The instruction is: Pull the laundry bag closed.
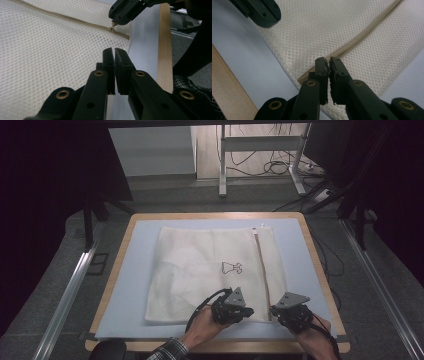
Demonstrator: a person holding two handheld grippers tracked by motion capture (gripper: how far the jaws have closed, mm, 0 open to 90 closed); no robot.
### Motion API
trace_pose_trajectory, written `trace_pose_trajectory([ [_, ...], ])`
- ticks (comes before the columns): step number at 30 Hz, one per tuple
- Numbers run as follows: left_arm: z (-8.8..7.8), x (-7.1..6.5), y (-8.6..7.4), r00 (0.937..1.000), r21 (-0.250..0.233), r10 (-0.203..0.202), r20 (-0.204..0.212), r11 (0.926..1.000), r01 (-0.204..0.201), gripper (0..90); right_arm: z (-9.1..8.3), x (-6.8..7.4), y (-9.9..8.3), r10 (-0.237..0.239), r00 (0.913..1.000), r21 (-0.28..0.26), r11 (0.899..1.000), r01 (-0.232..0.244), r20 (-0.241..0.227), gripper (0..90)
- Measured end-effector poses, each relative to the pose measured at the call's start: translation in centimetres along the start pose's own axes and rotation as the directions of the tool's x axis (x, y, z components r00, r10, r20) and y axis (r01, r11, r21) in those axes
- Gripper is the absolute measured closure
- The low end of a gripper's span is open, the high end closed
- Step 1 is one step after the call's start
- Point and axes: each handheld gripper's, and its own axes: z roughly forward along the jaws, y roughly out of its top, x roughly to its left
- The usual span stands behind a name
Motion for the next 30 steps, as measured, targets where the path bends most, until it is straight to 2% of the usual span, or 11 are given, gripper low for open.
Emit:
trace_pose_trajectory([
  [3, 0.6, -0.2, 0.4, 0.9998, 0.01, 0.017, 0.006, 0.9998, -0.017, 89.0, 0.0, 0.0, 0.0, 0.001, 1.0, -0.001, 1.0, -0.001, -0.001, 83.5],
  [10, 2.4, -0.7, 1.1, 0.9995, -0.006, 0.009, 0.031, 0.9999, -0.009, 89.1, -0.1, -0.1, -0.1, -0.002, 1.0, 0.002, 1.0, 0.002, -0.005, 83.1],
  [13, 3.0, -0.9, 1.2, 0.9996, 0.015, 0.028, 0.009, 0.9995, -0.028, 89.1, -0.1, -0.1, -0.2, -0.01, 0.9999, 0.005, 1.0, 0.01, -0.005, 83.1],
  [18, 3.9, -0.7, 1.2, 0.9998, 0.035, 0.017, -0.012, 0.9992, -0.017, 88.8, -0.1, -0.1, -0.2, -0.009, 0.9999, 0.003, 1.0, 0.009, -0.006, 83.2],
  [19, 4.1, -0.6, 1.2, 0.9994, 0.055, 0.025, -0.025, 0.9982, -0.023, 87.7, -0.1, -0.1, -0.2, -0.007, 0.9999, 0.001, 1.0, 0.007, -0.007, 83.5],
  [20, 4.3, -0.6, 1.0, 0.9995, 0.054, 0.015, -0.026, 0.9984, -0.014, 86.1, -0.1, -0.1, -0.1, -0.008, 0.9999, 0.001, 1.0, 0.008, -0.008, 83.6],
  [21, 4.4, -0.5, 0.9, 0.9999, 0.033, 0.001, -0.013, 0.9995, -0.001, 86.6, -0.1, -0.1, -0.1, -0.01, 0.9999, 0.003, 1.0, 0.01, -0.008, 83.8],
  [23, 4.4, -0.3, 0.8, 0.9999, 0.033, -0.014, -0.002, 0.9993, 0.014, 87.6, 0.0, 0.0, -0.1, -0.017, 0.9998, 0.006, 1.0, 0.017, -0.005, 84.0],
  [27, 4.5, -0.8, 0.8, 0.9993, 0.037, 0.021, -0.03, 0.9991, -0.02, 89.4, 0.0, 0.1, 0.0, -0.025, 0.9997, 0.012, 1.0, 0.025, -0.002, 84.3],
  [30, 4.5, -0.7, 0.8, 0.9995, 0.041, 0.019, -0.025, 0.999, -0.018, 89.5, 0.1, 0.3, 0.0, -0.033, 0.9994, 0.023, 0.999, 0.033, 0.009, 83.8],
])
